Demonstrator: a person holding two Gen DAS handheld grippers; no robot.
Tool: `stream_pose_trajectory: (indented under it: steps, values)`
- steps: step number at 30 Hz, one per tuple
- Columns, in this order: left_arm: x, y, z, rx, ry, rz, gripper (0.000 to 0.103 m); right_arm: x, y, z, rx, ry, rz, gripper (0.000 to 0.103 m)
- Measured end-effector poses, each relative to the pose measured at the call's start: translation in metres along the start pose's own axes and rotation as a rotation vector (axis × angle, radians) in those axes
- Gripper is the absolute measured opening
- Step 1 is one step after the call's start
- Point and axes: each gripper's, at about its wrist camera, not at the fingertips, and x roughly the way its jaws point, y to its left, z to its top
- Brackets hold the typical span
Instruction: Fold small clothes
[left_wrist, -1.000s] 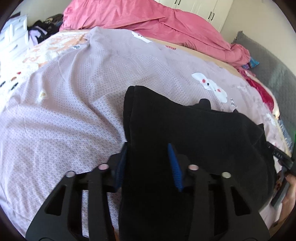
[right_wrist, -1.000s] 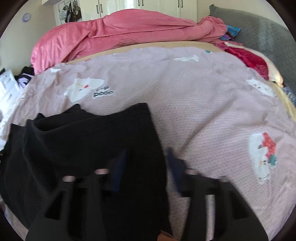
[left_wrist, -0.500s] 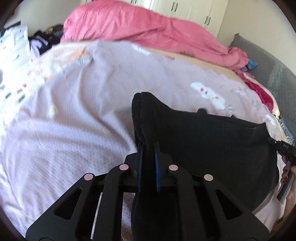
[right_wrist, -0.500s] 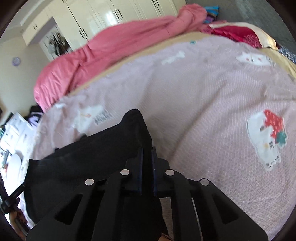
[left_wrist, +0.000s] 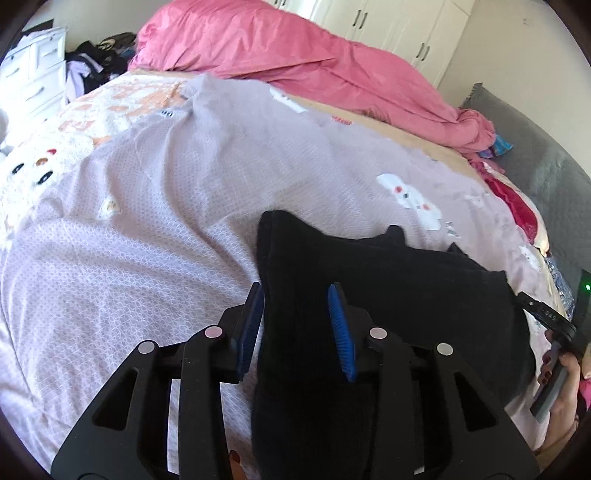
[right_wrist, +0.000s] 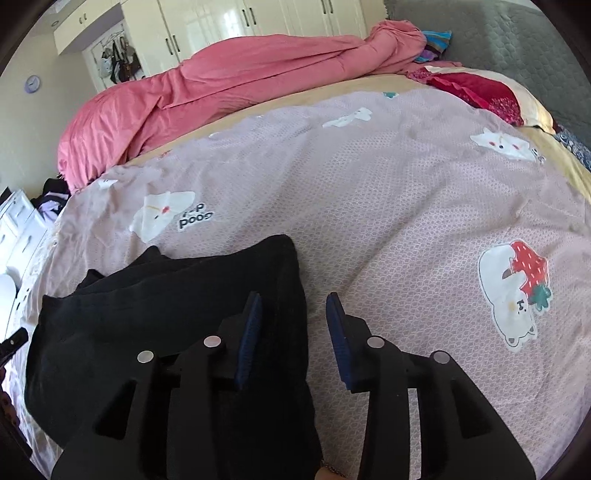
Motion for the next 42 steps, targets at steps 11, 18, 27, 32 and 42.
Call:
stream_pose_trajectory:
  steps: [11,18,27,32,42]
  values:
    - [-0.008,-0.047,-0.041,0.168,0.086,-0.039,0.049,-0.042,0.050,-0.027,-0.171,0.024,0.148,0.047]
    - [0.001,-0.054,-0.065,0.211,0.145,0.044,0.063,-0.025,0.056,-0.058,-0.274,0.145,0.001,0.047]
    - [-0.008,-0.043,-0.056,0.130,0.145,-0.027,0.069,-0.041,0.069,-0.048,-0.227,0.052,0.049,0.054]
    - [-0.021,-0.050,-0.055,0.145,0.138,-0.080,0.076,-0.045,0.109,-0.029,-0.284,0.015,0.076,0.061]
    - [-0.012,-0.062,-0.059,0.181,0.188,-0.106,0.082,0.027,0.187,0.002,-0.552,0.074,-0.001,0.061]
